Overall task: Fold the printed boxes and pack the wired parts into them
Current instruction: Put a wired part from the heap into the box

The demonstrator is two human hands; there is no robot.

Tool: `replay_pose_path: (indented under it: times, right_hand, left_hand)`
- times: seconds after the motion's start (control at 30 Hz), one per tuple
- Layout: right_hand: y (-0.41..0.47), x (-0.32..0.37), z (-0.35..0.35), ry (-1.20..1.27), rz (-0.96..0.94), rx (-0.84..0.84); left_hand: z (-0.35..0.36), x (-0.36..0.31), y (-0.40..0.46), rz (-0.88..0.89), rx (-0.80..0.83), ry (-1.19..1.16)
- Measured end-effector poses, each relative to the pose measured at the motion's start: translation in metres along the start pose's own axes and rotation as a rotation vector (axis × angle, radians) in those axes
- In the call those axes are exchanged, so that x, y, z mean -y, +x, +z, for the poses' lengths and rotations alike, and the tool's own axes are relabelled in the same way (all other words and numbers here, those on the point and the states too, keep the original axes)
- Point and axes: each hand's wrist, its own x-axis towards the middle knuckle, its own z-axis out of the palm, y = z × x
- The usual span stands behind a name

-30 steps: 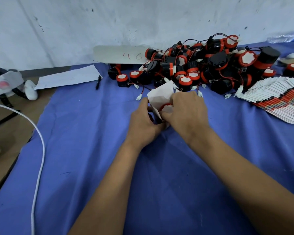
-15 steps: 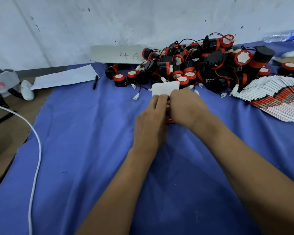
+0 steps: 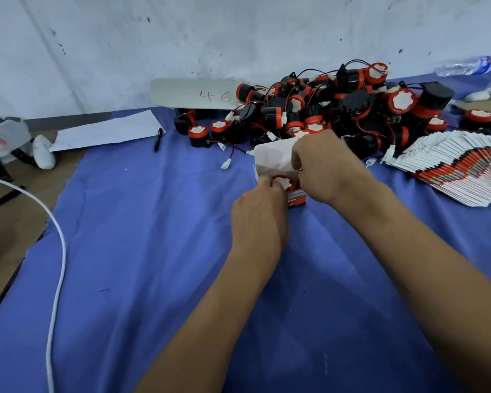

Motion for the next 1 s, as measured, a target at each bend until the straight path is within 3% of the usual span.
replay_pose_path:
  times: [0.07,0.23,0.5,0.77,1.0]
  right_hand:
    - [-0.001,-0.004,-0.003,-0.018,0.001,-0.037]
    - [-0.004,-0.004,-0.014,-0.073,-0.092,0.129]
    - [0.010,0.006,-0.012,0.106,-0.034,-0.184]
    - [-0.004,0.005,0.027,0.203,0.127,-0.288]
    - [-0.003,0.018,0.041,0.112,0.083,-0.186]
  left_hand:
    - [0.001,0.000,0.001,0.016,0.012,-0.005]
    - [0.001,0.001,0.005,0.018,0.085,-0.044]
    - [0.002,0.000,0.001,0.015,0.074,-0.046]
    - [0.004,0.001,-0.001,0.034,0.038,-0.111]
    - [0.007,0.002,0.000,0.075,0.042,-0.212]
